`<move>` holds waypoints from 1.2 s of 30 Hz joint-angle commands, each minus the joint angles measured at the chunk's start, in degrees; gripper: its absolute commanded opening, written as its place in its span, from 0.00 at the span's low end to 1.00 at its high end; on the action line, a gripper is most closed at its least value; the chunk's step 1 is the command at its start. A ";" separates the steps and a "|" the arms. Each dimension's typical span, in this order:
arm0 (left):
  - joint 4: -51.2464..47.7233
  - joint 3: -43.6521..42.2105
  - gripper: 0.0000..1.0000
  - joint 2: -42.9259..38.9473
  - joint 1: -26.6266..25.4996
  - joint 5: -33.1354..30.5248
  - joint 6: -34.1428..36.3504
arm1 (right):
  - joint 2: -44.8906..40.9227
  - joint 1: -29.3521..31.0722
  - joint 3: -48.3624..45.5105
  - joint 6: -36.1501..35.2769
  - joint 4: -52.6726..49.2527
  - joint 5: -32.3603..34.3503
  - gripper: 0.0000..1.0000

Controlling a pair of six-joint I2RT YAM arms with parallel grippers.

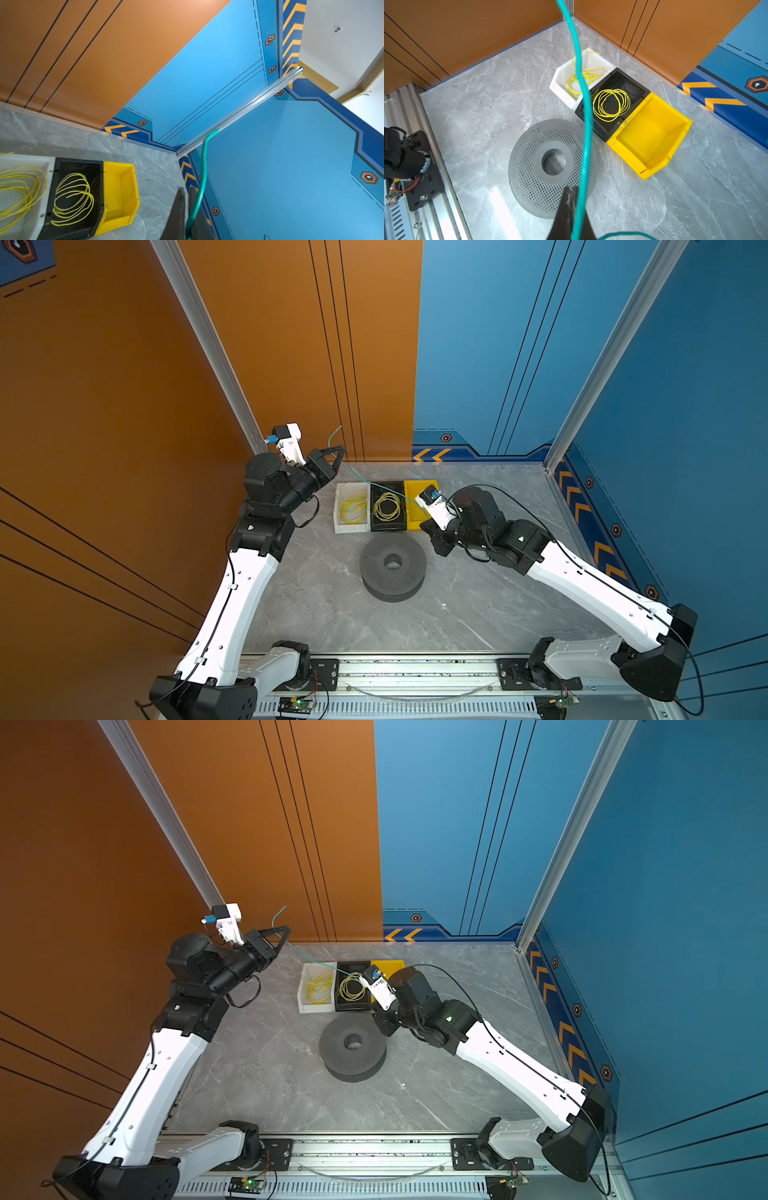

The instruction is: Wrap the cables

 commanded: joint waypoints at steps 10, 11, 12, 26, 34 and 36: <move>-20.16 5.03 0.63 -0.31 3.53 11.82 11.73 | -1.97 -0.88 3.62 -3.53 -8.36 -0.33 0.00; -21.13 5.39 0.63 -0.37 4.61 12.83 12.02 | -2.10 -1.06 3.63 -3.87 -8.99 0.55 0.00; -21.55 5.48 0.61 -0.38 5.62 14.08 12.02 | -2.26 -1.15 3.52 -4.31 -9.44 1.49 0.00; -21.46 5.36 0.00 -0.74 8.14 17.98 9.69 | -1.08 -1.50 4.09 -4.72 -9.82 4.56 0.00; -2.55 -0.22 0.00 -4.35 12.68 11.00 -3.57 | -4.41 -5.67 -3.32 0.70 -4.90 3.79 0.00; 3.65 -2.05 0.00 -5.22 13.81 7.54 -6.80 | -5.32 -7.66 -5.33 2.28 -3.95 4.01 0.00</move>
